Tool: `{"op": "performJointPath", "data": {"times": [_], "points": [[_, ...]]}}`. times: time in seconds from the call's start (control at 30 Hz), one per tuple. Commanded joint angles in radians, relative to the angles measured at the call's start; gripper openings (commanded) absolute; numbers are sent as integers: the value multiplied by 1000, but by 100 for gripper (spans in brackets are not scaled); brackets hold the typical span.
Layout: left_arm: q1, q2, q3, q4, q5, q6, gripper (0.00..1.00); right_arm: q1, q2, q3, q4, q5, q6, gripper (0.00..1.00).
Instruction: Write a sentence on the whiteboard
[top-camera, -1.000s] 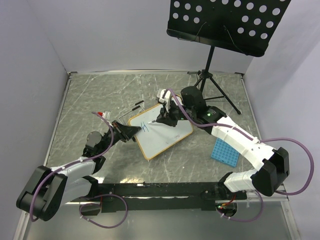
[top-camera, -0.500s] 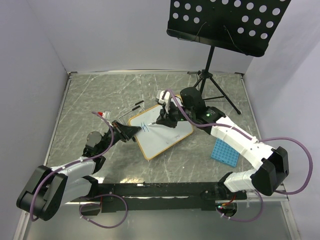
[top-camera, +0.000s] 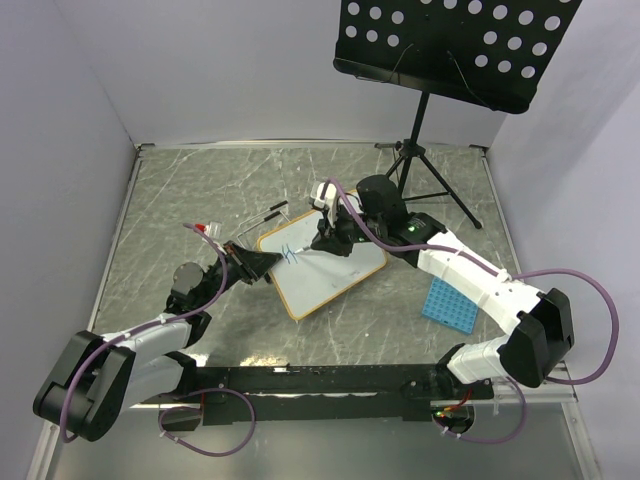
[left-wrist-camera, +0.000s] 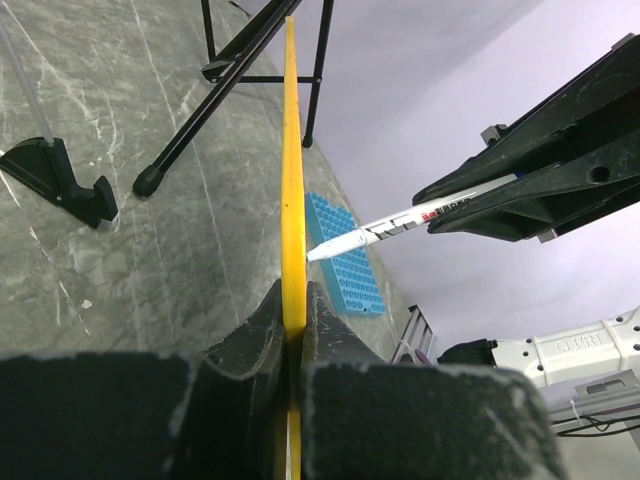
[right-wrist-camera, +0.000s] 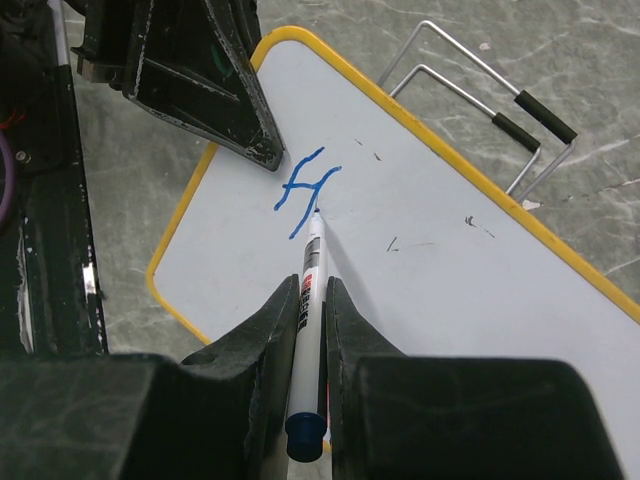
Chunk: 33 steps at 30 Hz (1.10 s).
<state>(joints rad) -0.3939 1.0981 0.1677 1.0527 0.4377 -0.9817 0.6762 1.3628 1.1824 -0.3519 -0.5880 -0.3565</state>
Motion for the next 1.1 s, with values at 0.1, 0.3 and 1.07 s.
{"op": "performJointPath", "data": {"times": [0.1,0.3,1.07], "points": [[1,-32,15,164,3,-26,1,-6,-13,-18,33,62,8,0],[1,-38,16,153,2,-20,1,-13,-21,-18,44,86,17,0],[1,6,21,191,27,-29,1,-17,2,33,64,74,44,0]]}}
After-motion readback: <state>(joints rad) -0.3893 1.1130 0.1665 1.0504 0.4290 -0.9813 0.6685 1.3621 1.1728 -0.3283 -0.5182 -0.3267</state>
